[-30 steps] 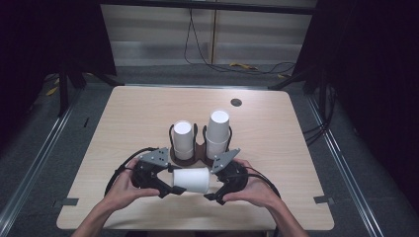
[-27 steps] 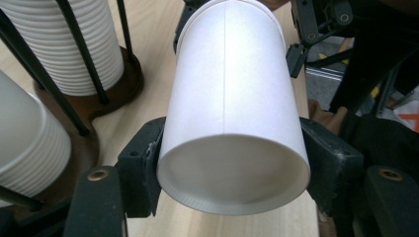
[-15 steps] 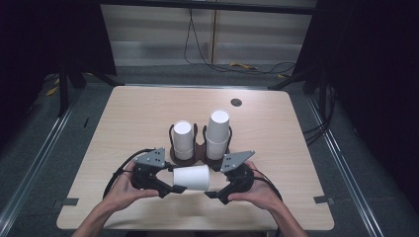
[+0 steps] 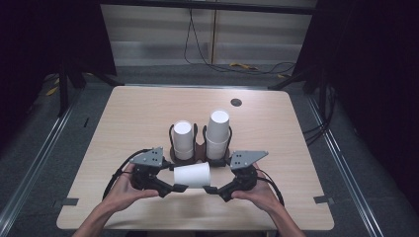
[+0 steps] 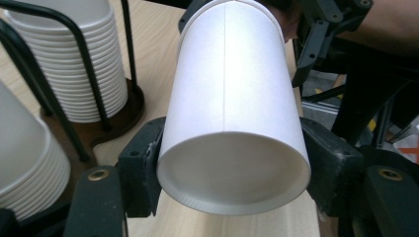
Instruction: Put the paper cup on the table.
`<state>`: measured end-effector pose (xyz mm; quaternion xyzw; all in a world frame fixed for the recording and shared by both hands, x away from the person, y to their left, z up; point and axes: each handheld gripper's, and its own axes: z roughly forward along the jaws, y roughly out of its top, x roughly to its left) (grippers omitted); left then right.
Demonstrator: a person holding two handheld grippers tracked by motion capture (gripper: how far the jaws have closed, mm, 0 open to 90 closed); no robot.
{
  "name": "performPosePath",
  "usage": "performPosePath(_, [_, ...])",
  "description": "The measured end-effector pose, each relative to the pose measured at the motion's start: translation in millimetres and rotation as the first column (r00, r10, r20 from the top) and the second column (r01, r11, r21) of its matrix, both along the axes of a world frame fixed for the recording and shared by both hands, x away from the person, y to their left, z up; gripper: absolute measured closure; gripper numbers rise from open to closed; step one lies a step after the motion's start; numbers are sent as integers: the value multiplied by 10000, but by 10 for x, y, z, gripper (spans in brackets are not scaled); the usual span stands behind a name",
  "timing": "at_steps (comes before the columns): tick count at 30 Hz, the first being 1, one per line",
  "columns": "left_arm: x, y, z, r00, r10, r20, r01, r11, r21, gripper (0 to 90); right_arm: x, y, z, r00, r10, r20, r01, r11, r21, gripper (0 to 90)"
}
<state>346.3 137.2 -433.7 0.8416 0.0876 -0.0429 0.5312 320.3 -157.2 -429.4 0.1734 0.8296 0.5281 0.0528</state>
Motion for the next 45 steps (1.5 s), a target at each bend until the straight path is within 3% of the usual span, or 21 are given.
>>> performPosePath(8, [-21, -26, 24, 9998, -196, -40, 195, 9996, -199, 339, 12, 20, -2, 9996, 253, -132, -245, 9982, 546, 142])
performPosePath(18, [-34, -34, 25, 9994, -325, -80, 322, 9989, -355, 339, 31, 71, -33, 9975, 589, -387, -557, 9953, 797, 178])
performPosePath(26, [-19, -30, -2, 9988, -452, -189, 448, 9987, -248, 341, 45, 55, -26, 9962, 744, -462, -703, 9939, 847, 216])
performPosePath(34, [-4, -43, -61, 9980, -435, -448, 427, 9989, -200, 330, 32, 56, -5, 9970, 751, -204, -737, 9953, 634, 242])
performPosePath(42, [0, -43, -62, 9988, -302, -393, 296, 9994, -162, 289, 22, 61, 14, 9957, 898, -220, -885, 9946, 547, 275])
performPosePath(45, [0, -49, -63, 9992, -136, -373, 136, 9999, 12, 228, 23, 56, 25, 9958, 885, -244, -870, 9946, 560, 277])
